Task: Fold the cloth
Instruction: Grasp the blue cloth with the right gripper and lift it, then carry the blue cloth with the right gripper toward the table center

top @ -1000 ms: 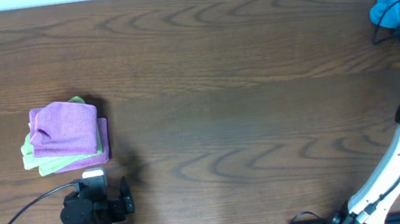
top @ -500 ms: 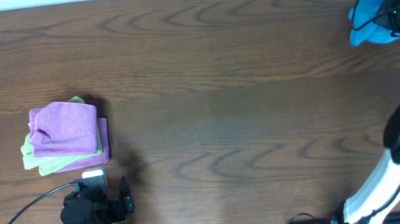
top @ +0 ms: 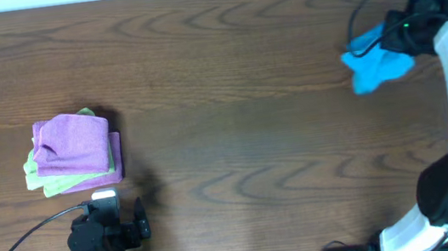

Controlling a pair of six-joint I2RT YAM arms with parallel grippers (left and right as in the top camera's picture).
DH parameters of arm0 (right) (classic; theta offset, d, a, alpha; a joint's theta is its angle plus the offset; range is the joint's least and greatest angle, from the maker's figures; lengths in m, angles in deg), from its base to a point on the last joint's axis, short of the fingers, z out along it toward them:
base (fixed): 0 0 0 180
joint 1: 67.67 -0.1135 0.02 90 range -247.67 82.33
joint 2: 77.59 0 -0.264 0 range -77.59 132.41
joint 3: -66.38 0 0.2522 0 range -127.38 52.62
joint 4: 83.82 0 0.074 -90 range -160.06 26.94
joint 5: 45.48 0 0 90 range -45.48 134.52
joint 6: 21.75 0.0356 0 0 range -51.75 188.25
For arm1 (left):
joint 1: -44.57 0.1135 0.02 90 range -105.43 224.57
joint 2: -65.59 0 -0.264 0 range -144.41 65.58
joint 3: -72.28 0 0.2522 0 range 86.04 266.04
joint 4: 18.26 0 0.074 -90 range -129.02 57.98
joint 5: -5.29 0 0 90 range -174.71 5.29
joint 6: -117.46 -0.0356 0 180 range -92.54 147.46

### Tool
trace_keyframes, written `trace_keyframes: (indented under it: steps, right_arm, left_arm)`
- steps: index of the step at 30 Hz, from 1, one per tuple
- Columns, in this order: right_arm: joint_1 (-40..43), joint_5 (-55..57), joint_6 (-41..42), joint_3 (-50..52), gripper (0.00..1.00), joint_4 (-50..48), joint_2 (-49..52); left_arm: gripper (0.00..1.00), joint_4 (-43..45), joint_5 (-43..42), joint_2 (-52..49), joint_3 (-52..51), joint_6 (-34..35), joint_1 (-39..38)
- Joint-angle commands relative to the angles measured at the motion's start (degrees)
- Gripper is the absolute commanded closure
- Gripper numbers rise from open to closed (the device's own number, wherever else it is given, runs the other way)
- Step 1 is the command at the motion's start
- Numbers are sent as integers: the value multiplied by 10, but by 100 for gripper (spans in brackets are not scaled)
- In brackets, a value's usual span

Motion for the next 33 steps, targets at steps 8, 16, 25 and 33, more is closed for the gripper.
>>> trace_keyframes:
  steps: [8, 16, 25, 33]
  right_arm:
    - [-171, -95, -41, 54, 99, -20, -52]
    - [-282, -95, -40, 189, 99, -187, -29]
    - [-293, -23, -41, 177, 99, -143, -36]
    - [-303, -6, -73, 177, 99, -310, -13]
  left_arm:
    - [5, -20, -4, 4, -21, 7, -1]
    - [5, -20, -4, 4, -21, 7, -1]
    - [5, -20, -4, 4, -21, 7, -1]
    - [5, -20, -4, 4, -21, 7, -1]
